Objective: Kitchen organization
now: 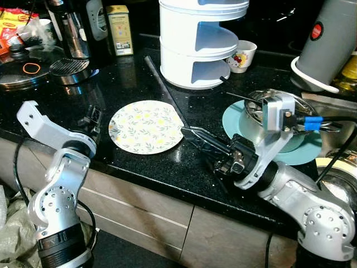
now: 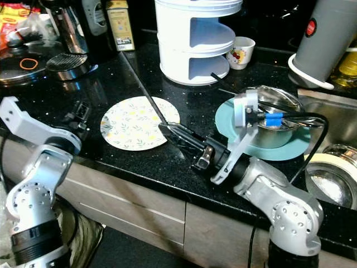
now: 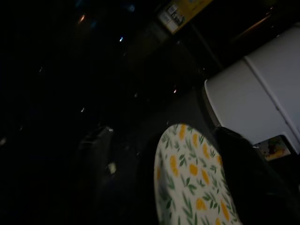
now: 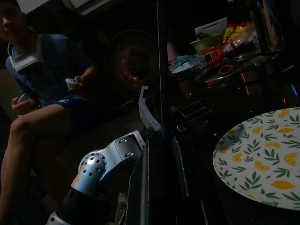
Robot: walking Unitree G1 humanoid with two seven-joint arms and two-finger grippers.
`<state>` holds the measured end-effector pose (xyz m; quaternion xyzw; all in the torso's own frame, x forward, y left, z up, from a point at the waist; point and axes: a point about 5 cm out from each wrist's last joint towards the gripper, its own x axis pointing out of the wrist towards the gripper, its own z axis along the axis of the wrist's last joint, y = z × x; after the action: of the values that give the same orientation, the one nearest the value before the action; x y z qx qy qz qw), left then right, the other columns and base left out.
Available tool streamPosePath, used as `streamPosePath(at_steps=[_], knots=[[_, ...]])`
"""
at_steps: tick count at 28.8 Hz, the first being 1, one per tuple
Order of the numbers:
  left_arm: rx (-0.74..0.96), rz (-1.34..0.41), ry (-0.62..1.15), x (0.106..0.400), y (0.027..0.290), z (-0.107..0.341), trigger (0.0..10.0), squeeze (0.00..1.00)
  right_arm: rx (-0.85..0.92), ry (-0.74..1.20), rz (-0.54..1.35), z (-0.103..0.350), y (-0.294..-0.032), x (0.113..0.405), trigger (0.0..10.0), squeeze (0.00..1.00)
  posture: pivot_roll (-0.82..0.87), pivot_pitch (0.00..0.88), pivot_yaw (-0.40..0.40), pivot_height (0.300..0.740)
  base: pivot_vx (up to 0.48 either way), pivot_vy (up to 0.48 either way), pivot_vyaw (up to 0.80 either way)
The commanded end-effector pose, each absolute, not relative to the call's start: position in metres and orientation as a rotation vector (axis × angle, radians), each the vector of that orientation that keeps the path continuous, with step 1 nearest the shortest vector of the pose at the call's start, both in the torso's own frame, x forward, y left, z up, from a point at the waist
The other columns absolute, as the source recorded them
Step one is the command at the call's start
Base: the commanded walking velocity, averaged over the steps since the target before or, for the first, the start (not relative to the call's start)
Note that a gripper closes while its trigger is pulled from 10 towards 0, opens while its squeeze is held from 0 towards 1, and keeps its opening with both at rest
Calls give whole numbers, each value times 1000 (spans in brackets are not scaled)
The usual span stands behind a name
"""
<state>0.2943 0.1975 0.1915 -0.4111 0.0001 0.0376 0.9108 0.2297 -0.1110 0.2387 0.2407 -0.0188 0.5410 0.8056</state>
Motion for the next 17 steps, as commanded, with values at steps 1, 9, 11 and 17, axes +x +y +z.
streamPosePath(at_steps=[1, 9, 11, 17], knots=[[-890, 66, 73, 295, 192, 180, 10000, 0, 496, -38, 1150, 238, -112, 230, 10000, 0, 24, 38, 7, 740, 0, 0, 0], [-948, -81, 176, 299, 166, 182, 10000, 0, 465, -35, 1150, 238, -111, 230, 10000, 0, 15, 35, 9, 740, 0, 0, 0], [-967, -131, 194, 299, 158, 184, 10000, 0, 459, -35, 1150, 238, -111, 230, 10000, 0, 13, 33, 9, 740, 0, 0, 0], [-976, -258, 314, 294, 134, 177, 10000, 0, 437, -32, 1149, 238, -109, 230, 10000, 0, 9, 29, 11, 740, 0, 0, 0]])
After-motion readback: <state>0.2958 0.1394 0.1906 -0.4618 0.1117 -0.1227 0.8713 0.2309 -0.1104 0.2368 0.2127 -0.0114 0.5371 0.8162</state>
